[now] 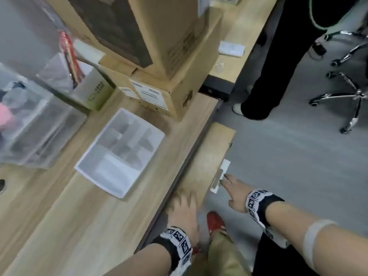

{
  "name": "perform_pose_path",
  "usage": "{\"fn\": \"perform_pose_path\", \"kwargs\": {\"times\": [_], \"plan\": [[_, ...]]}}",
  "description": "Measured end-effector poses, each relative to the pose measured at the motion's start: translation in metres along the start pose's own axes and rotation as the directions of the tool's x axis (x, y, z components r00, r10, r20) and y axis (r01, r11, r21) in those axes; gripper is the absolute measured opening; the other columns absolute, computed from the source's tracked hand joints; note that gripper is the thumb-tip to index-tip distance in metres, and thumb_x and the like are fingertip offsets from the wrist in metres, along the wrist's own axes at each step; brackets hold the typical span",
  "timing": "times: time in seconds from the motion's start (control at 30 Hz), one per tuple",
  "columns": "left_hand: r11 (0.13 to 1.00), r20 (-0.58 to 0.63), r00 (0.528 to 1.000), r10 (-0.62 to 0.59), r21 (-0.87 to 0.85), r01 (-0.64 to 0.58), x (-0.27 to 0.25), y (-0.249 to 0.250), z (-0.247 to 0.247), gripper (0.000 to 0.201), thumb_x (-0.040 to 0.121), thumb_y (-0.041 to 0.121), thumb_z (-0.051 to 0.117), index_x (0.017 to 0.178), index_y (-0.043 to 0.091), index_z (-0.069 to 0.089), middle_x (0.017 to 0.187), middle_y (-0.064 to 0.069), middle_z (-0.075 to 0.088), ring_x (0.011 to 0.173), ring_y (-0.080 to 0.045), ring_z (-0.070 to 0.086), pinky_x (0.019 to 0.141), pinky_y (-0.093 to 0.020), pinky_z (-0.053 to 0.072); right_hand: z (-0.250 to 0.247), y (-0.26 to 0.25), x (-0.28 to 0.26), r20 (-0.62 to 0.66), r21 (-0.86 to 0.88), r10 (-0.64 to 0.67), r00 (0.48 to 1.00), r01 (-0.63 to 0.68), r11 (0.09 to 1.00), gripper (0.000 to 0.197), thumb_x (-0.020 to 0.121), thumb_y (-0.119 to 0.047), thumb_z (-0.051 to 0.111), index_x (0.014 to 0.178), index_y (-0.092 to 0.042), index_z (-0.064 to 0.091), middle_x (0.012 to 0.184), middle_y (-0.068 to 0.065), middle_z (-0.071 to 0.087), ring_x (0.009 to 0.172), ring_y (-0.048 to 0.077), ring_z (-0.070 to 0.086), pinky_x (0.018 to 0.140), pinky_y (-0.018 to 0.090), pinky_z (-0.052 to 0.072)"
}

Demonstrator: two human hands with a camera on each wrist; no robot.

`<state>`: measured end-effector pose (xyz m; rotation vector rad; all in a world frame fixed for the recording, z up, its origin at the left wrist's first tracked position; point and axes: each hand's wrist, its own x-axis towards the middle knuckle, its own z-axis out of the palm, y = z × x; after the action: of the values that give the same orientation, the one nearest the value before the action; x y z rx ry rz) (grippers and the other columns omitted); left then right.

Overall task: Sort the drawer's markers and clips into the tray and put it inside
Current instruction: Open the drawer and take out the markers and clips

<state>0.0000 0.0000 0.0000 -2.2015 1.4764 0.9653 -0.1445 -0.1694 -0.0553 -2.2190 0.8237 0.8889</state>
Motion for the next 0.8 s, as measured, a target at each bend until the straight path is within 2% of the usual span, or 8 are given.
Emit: {"fn": "perform_pose_path", "kwargs": {"times": [0.13,0.2,0.33,0.43,0.53,0.63,0.73,0.8], "plan": [[0.983,0.007,0.986,-0.167,0.079,0.166,0.035,-0.008,0.009,0.112,0.083,0.042,0.065,0.154,0.024,-0.02,0.161,-0.022,-0.003,0.143,-0.043,0.021,0.108,-0.051,0.037,0.022,-0.002,0.045,-0.017,-0.049,-0.022,1.0,0.021,0.999,0.088,0.08,-0.014,0.061,0.153,-0.021,0.014,0.164,0.002,-0.006,0.14,0.033,0.027,0.1,0.044,0.044],[0.974,0.015,0.985,-0.17,0.153,0.166,0.04,-0.003,0.015,0.115,0.082,0.041,0.067,0.154,0.023,-0.02,0.16,-0.024,-0.003,0.141,-0.044,0.024,0.108,-0.049,0.039,0.04,0.002,0.053,-0.027,-0.103,-0.018,0.999,0.015,0.995,0.086,0.074,-0.018,0.062,0.149,-0.025,0.021,0.162,0.001,0.0,0.135,0.031,0.031,0.095,0.046,0.043],[0.952,0.016,0.985,-0.174,0.257,0.164,0.041,-0.003,0.017,0.118,0.081,0.043,0.069,0.154,0.021,-0.02,0.159,-0.025,0.002,0.141,-0.042,0.027,0.107,-0.046,0.04,0.055,0.013,0.039,-0.057,-0.133,0.059,0.997,-0.066,0.989,0.068,0.078,-0.024,0.058,0.142,-0.026,0.035,0.159,0.001,0.01,0.129,0.029,0.034,0.095,0.045,0.038],[0.947,0.014,0.985,-0.169,0.278,0.159,0.041,-0.001,0.013,0.116,0.08,0.045,0.068,0.155,0.018,-0.017,0.158,-0.026,0.008,0.139,-0.042,0.03,0.106,-0.044,0.041,0.062,0.032,0.014,0.008,-0.107,0.122,0.993,-0.12,0.987,0.066,0.081,-0.027,0.058,0.143,-0.024,0.037,0.159,0.001,0.011,0.125,0.029,0.041,0.094,0.043,0.039],[0.935,-0.005,0.985,-0.175,0.312,0.168,0.041,0.004,0.011,0.113,0.08,0.046,0.065,0.155,0.015,-0.014,0.157,-0.028,0.011,0.137,-0.041,0.033,0.104,-0.042,0.041,0.06,0.058,-0.018,0.1,0.002,0.139,0.985,-0.14,0.99,0.06,0.089,-0.024,0.048,0.148,-0.021,0.036,0.162,-0.001,0.008,0.117,0.029,0.055,0.089,0.038,0.05],[0.913,0.006,0.983,-0.181,0.371,0.166,0.037,0.014,0.005,0.106,0.081,0.047,0.059,0.155,0.008,-0.006,0.154,-0.027,0.018,0.136,-0.042,0.032,0.108,-0.046,0.036,0.058,0.071,-0.048,0.226,-0.027,0.123,0.966,-0.12,0.992,0.055,0.091,-0.024,0.043,0.145,-0.015,0.039,0.158,0.008,0.023,0.113,0.031,0.06,0.092,0.042,0.052],[0.913,0.016,1.0,0.006,0.407,-0.012,0.03,0.027,0.0,0.086,0.078,0.047,0.055,0.147,0.003,0.025,0.143,-0.02,0.035,0.128,-0.041,0.036,0.108,-0.052,0.032,0.049,0.068,-0.07,0.422,-0.15,0.146,0.895,-0.09,0.985,0.034,0.088,-0.031,0.049,0.114,-0.012,0.062,0.126,0.014,0.06,0.103,0.029,0.064,0.092,0.041,0.053],[0.899,0.093,0.969,0.23,0.361,-0.248,0.026,0.04,0.003,0.063,0.082,0.041,0.053,0.134,0.008,0.038,0.137,-0.016,0.037,0.124,-0.039,0.036,0.106,-0.05,0.033,0.035,0.059,-0.078,0.467,-0.158,0.136,0.873,-0.069,0.985,0.019,0.087,-0.032,0.054,0.085,-0.013,0.059,0.098,0.008,0.064,0.088,0.026,0.063,0.088,0.038,0.055]]}}
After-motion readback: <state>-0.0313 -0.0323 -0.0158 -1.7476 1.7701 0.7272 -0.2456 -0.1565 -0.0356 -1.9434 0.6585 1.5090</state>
